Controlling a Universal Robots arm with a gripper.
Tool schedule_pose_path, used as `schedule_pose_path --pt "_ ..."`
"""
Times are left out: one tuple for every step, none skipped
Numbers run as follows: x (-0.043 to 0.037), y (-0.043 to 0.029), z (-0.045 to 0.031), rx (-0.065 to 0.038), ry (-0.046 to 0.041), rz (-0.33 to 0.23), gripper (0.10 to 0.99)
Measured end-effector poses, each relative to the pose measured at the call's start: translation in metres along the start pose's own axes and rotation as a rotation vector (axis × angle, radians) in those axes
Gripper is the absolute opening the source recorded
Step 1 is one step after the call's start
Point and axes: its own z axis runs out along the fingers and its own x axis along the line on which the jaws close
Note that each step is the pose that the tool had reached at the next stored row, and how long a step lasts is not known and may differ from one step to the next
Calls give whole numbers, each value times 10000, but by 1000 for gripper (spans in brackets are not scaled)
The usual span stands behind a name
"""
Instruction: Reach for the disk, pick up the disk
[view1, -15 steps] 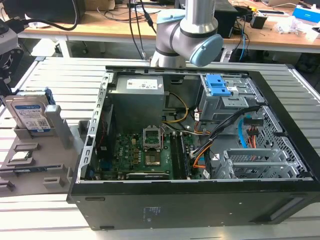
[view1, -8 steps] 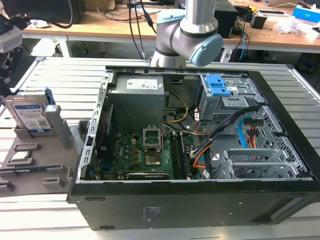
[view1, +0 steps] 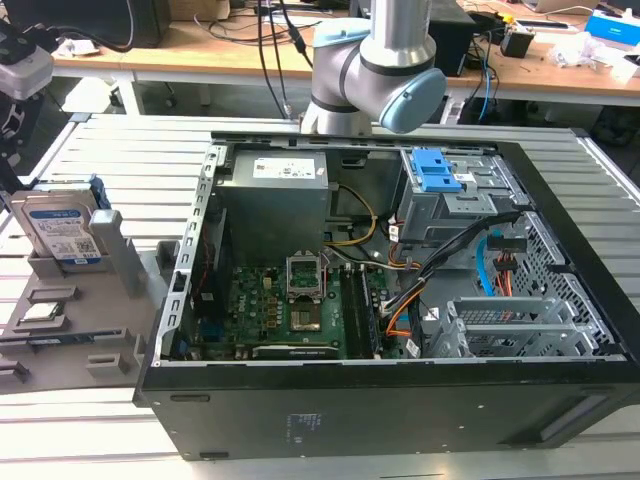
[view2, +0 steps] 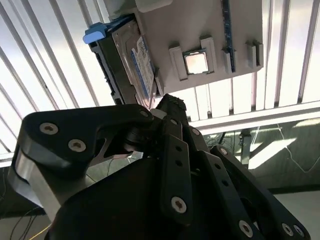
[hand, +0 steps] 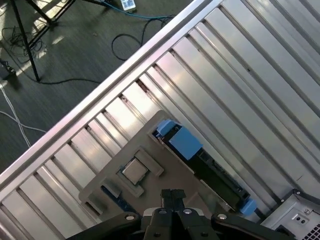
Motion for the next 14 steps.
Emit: schedule_pose_path --pt "0 0 0 0 4 -110 106" --pt "0 0 0 0 8 -217 106" --pt "0 0 0 0 14 -344 106" --pt "0 0 0 0 17 -450 106" --pt "0 0 0 0 22 -597 106" --pt "0 0 0 0 27 -708 106" --pt "0 0 0 1 36 -954 106" --pt "0 0 0 1 46 -1226 106" --pt "0 0 0 1 56 -1471 106" --pt "0 0 0 1 61 -1598 106" --pt "0 0 0 1 66 -1734 106" --pt "0 0 0 1 71 -1860 106" --pt "0 0 0 1 77 -2013 106" --pt "0 0 0 1 85 -2215 106"
